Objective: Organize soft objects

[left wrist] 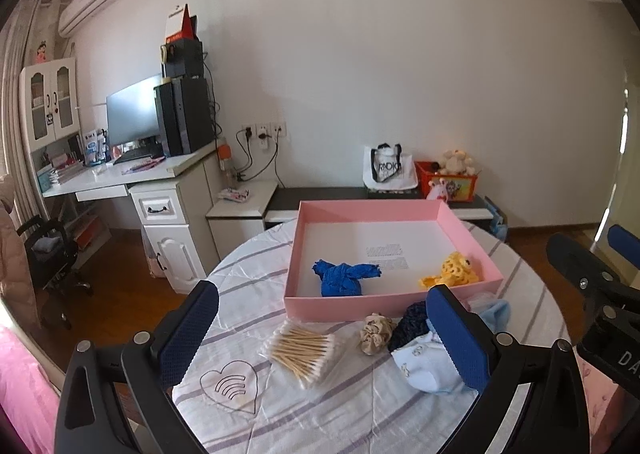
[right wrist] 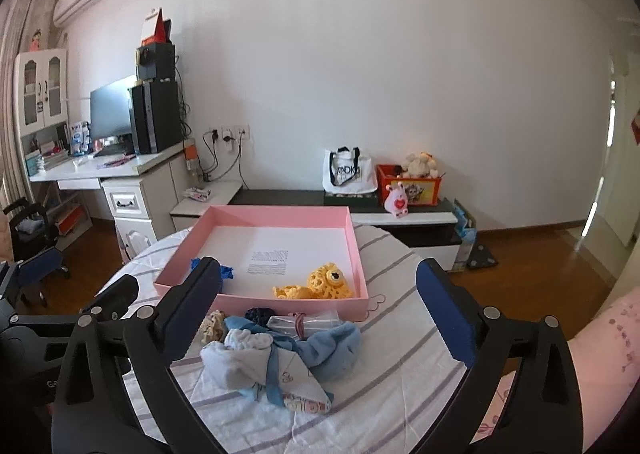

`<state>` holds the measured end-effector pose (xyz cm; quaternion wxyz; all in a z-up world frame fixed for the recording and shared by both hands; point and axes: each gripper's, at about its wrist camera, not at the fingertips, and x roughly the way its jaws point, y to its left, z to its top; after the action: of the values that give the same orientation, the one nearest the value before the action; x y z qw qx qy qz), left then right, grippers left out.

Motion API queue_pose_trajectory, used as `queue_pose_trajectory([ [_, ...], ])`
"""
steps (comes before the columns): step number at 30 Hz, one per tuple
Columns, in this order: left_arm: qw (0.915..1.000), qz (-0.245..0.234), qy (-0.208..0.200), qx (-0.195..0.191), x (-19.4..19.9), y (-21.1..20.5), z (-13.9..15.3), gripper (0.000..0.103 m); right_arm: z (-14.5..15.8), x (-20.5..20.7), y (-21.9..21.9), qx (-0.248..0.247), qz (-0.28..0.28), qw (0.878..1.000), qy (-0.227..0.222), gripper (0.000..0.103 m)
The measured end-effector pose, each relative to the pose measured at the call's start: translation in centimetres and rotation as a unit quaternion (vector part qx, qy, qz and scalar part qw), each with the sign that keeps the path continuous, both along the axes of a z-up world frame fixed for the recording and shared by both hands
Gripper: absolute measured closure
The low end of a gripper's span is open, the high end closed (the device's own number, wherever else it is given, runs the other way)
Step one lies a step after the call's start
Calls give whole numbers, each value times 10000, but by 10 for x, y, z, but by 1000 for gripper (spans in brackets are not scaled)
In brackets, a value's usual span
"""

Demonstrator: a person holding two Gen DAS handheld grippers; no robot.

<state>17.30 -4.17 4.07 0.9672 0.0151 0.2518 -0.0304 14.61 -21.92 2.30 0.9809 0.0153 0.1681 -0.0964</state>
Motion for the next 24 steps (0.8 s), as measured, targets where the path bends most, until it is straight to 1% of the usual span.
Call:
queue_pose_trajectory([
  [7,9995,56,-295,-119,-44,4,15,0,16,-37,5,-73,-24,9993,-369,5],
  [11,9987,35,-486,-137,-64,5,22,0,26,-57,8,-125,-46,9980,-613,2],
  [19,9955,-22,-910,-259,-103,9,35,0,40,-83,15,-257,-92,9952,-936,2],
  [24,9932,-18,-1113,-334,-119,11,37,0,43,-96,17,-278,5,9938,-1081,1],
])
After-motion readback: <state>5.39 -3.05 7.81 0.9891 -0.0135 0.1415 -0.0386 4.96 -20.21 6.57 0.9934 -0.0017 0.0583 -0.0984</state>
